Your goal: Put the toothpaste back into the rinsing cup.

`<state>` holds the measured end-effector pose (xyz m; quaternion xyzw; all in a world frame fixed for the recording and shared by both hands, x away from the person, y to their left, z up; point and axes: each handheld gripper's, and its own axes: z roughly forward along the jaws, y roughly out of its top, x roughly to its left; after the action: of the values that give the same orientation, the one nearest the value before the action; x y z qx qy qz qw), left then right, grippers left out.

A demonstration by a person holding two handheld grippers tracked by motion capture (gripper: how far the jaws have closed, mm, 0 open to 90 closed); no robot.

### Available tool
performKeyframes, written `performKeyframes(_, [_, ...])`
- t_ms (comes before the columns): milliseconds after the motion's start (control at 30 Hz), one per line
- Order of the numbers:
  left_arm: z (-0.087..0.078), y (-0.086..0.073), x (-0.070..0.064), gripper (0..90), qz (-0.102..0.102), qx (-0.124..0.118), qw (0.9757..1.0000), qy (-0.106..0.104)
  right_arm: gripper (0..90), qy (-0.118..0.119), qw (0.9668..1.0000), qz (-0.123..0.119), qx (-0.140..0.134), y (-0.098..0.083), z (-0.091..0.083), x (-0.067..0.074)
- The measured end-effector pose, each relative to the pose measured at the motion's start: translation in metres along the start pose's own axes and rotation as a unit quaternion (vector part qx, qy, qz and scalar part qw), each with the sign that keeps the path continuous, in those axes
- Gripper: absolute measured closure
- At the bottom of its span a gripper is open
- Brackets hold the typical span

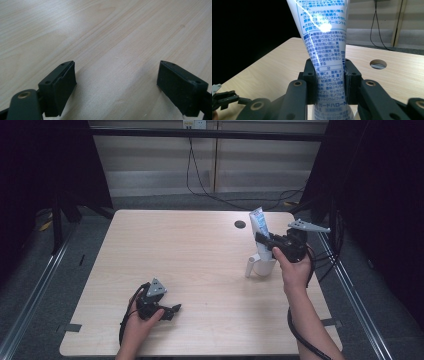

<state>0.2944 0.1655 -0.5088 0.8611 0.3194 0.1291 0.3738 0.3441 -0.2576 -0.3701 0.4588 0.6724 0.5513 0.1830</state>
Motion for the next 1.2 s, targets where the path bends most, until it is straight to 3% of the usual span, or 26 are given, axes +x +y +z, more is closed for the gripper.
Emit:
performKeyframes(767, [0.000, 0.000, 0.000, 15.4, 0.000, 0.000, 1.0000, 0.000, 69.2, -0.051, 0.9986, 0.006, -0.014, -0.004, 0.013, -0.024])
performKeyframes(933, [0.000, 0.000, 0.000, 15.4, 0.001, 0.000, 1.0000, 0.000, 69.0, -0.065, 0.9978, 0.005, -0.010, -0.011, 0.017, -0.034])
performKeyframes(1200, [0.000, 0.000, 0.000, 15.7, 0.001, -0.001, 1.0000, 0.001, 68.6, -0.078, 0.9969, 0.004, -0.009, -0.019, 0.022, -0.039])
